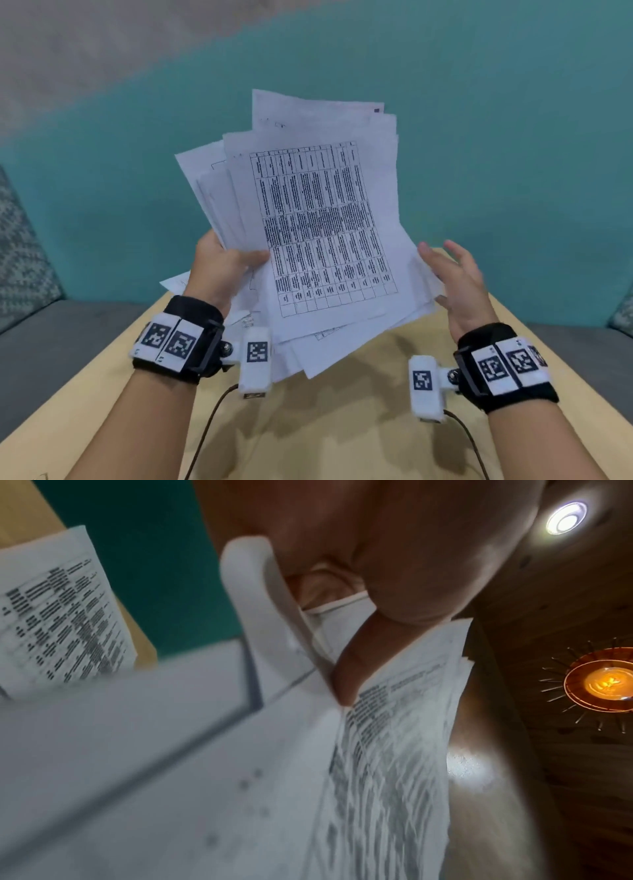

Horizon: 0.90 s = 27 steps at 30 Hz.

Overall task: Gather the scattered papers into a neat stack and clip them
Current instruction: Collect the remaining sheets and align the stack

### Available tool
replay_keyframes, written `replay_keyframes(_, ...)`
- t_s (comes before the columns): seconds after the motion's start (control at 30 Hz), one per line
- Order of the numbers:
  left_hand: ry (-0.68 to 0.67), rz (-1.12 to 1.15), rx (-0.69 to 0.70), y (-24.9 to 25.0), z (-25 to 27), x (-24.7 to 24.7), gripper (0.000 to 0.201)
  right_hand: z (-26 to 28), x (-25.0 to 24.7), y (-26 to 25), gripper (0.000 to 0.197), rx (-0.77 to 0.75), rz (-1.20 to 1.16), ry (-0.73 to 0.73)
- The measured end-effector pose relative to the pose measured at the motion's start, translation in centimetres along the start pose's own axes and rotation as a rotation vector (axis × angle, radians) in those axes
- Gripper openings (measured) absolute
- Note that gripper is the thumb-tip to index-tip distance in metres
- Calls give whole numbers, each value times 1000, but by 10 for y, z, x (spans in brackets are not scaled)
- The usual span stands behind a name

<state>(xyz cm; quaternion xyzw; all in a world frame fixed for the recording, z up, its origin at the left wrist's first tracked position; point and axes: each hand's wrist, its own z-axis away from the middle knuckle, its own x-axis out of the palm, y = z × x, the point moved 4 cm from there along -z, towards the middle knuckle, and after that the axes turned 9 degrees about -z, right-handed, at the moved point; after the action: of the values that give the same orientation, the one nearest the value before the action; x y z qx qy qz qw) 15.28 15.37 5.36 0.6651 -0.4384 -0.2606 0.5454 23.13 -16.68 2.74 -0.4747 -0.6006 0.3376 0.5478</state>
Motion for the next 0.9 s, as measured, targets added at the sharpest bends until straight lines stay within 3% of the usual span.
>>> replay_keyframes(0.1, -98, -115, 11, -1, 0, -1, 42, -2, 0, 3, 75, 117, 173, -216)
replay_keyframes(0.23, -217, -158, -12, -3, 5, 1, 42, 4, 9, 7, 40, 219, 106, -400)
replay_keyframes(0.33, -229, -164, -30, -5, 4, -1, 49, 12, 16, 8, 30, 255, 79, -447)
replay_keyframes(0.4, -216, -117, -44, -6, 2, 0, 46, 11, 19, 7, 24, 224, 75, -402)
replay_keyframes(0.53, -162, -94, -101, -9, 1, 0, 12, 4, 16, 7, 24, 148, -51, -249)
replay_keyframes(0.9, -270, -206, -129, -11, 6, 11, 19, 5, 18, 10, 15, 80, -187, -69)
